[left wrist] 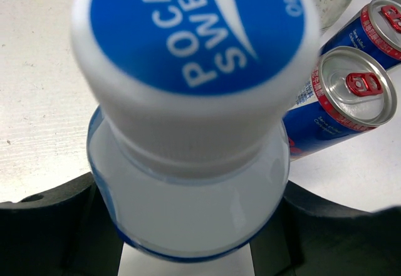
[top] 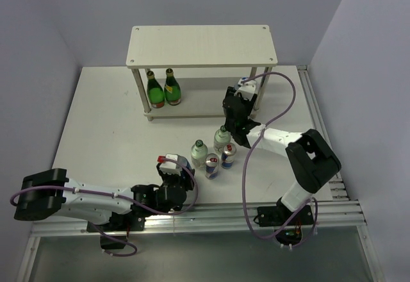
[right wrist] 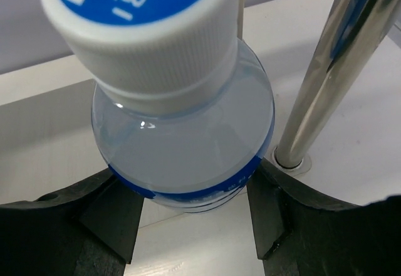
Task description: Place and organize the beverage onto the shelf
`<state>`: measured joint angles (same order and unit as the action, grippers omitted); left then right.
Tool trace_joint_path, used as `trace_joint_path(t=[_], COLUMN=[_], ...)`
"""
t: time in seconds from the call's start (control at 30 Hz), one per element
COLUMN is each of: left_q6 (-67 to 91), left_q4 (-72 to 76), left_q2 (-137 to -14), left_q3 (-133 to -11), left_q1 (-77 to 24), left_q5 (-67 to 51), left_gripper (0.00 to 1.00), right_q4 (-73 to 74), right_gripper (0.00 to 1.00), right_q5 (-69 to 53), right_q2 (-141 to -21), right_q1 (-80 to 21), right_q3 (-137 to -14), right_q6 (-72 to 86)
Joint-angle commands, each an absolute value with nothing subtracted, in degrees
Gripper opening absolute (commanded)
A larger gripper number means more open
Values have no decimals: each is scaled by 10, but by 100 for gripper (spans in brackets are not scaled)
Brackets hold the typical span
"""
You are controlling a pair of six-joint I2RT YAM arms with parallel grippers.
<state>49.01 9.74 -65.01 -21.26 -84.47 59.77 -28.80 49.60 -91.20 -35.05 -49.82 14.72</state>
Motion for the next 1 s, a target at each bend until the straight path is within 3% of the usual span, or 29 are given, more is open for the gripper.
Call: trace_joint_path(t=[0.0, 0.13, 0.2, 0.3, 0.33, 0.5, 0.97], left_q6=[494, 498, 500, 502, 502, 508, 515], left_q4=[77, 74, 75, 72, 71, 67, 47], left_q2=[-667, -671, -673, -680, -684, -694, -675], left_q3=[-228, -233, -234, -238, -240, -246, -249], left_q1=[-843, -843, -842, -842, -842, -842, -843], left_q5=[616, 618, 618, 618, 618, 619, 626], left_gripper=[0, 0, 0, 0, 0, 0, 0], right_q4=[-386, -369, -341, -340, -338, -319, -284], right_gripper=[0, 0, 7, 44, 66, 99, 100], right_q5=[517, 522, 522, 519, 519, 515, 509], right_q2=[-924, -947, -957, -964, -966, -969, -919], right_q1=[-339, -335, -328, -321, -320, -315, -316], right_q3=[-542, -558, -572, -577, -578, -590, -543], right_q6=[173, 183, 199, 199, 199, 200, 233])
